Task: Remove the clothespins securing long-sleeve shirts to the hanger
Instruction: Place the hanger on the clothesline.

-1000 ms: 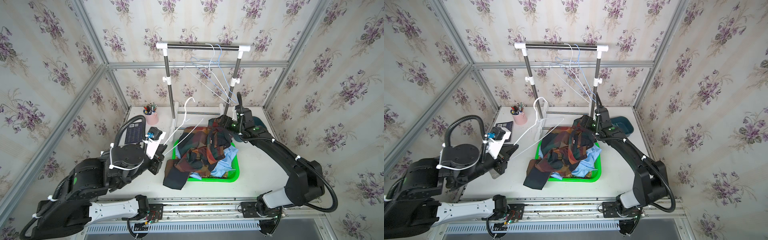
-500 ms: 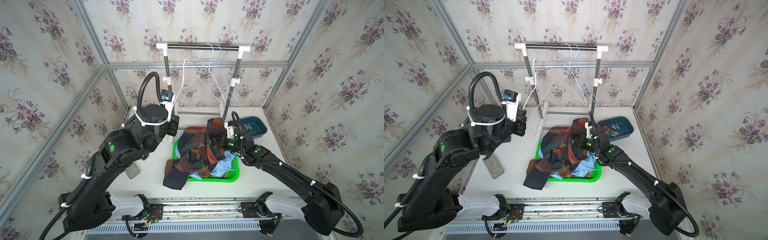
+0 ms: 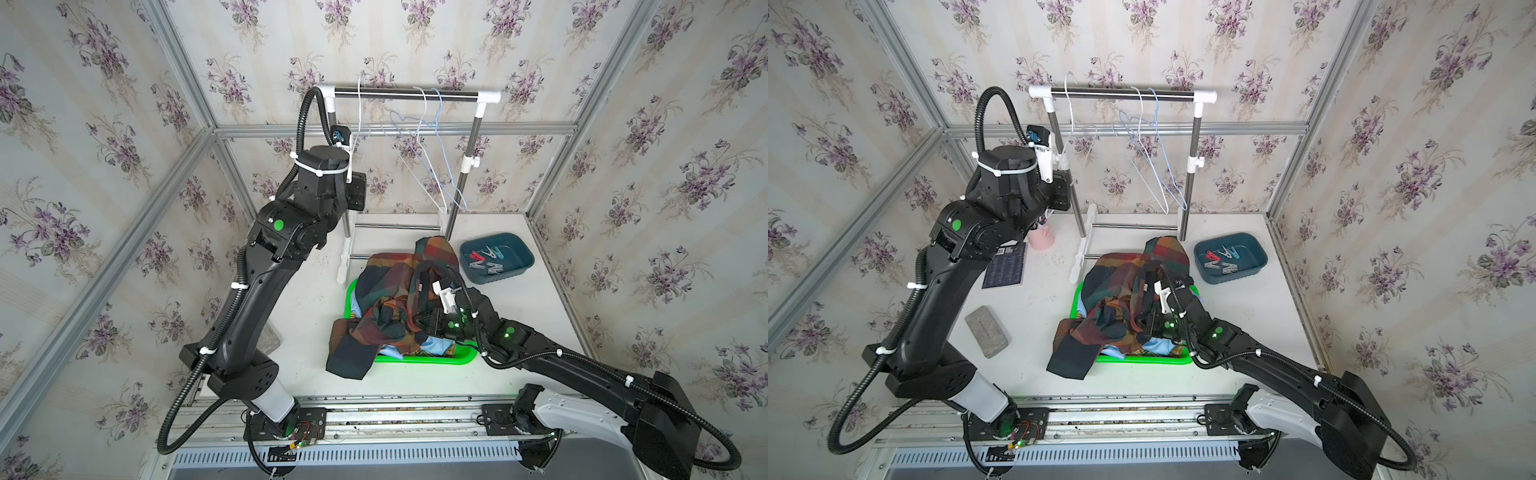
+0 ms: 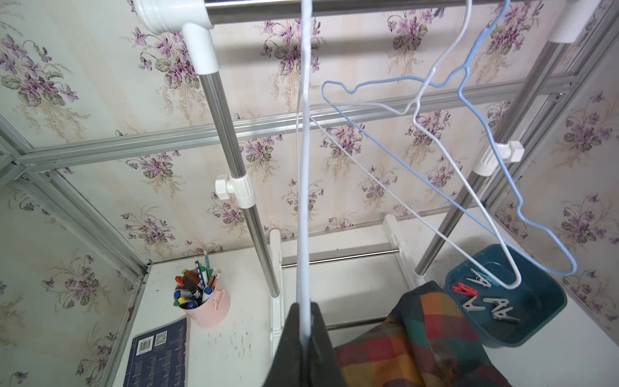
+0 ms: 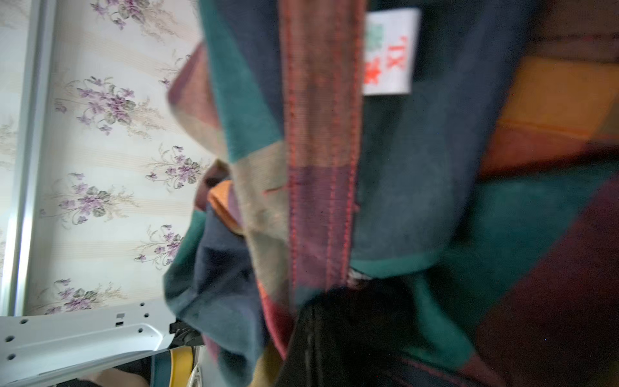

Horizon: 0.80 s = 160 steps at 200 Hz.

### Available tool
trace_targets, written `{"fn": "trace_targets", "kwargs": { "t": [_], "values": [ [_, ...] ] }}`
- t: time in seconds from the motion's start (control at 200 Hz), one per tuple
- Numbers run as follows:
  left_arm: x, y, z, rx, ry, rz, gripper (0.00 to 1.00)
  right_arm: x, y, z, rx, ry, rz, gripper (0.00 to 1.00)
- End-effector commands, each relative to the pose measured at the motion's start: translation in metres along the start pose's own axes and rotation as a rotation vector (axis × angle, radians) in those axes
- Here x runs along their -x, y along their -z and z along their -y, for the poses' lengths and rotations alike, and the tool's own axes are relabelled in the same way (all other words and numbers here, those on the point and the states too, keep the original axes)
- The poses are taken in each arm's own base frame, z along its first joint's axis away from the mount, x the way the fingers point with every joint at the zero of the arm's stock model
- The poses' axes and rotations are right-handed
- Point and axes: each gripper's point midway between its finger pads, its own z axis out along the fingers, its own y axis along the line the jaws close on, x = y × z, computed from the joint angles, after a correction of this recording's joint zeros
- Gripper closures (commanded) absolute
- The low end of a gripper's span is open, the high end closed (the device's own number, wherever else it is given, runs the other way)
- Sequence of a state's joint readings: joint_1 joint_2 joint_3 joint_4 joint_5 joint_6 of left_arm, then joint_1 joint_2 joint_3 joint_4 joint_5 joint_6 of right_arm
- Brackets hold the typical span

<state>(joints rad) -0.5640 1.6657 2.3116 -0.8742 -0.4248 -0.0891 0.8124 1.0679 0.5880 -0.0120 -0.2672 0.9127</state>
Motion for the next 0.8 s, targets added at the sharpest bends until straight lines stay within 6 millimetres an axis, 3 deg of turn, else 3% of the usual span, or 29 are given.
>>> {"fn": "trace_targets", "kwargs": {
  "t": [0.0,0.205,0.415,0.645,0.699,0.739,0.794],
  "values": [
    [0.010,-0.021,0.000,-0.025,0.041,0.026,1.00,0.007,0.000,-0.006,0.025,-0.013,0.038,1.00],
    [0.009,-0.060,-0.009,-0.015,0.086,0.012,1.00,0.005,-0.001,-0.001,0.010,-0.018,0.034,1.00],
    [-0.014,-0.091,-0.013,-0.007,0.091,-0.054,1.00,0.000,0.007,0.015,-0.027,-0.042,0.060,1.00],
    [-0.043,-0.081,-0.004,-0.063,0.093,-0.131,0.99,0.003,0.011,0.018,-0.044,-0.038,0.085,1.00],
    [-0.045,-0.073,-0.003,-0.071,0.082,-0.128,0.94,0.003,0.010,0.018,-0.046,-0.030,0.081,1.00],
    [-0.044,-0.067,-0.004,-0.074,0.077,-0.121,0.85,0.004,0.010,0.018,-0.057,-0.020,0.080,1.00],
    [-0.037,-0.057,-0.008,-0.068,0.075,-0.099,0.54,0.007,0.012,0.018,-0.072,-0.008,0.090,0.97]
  ]
}}
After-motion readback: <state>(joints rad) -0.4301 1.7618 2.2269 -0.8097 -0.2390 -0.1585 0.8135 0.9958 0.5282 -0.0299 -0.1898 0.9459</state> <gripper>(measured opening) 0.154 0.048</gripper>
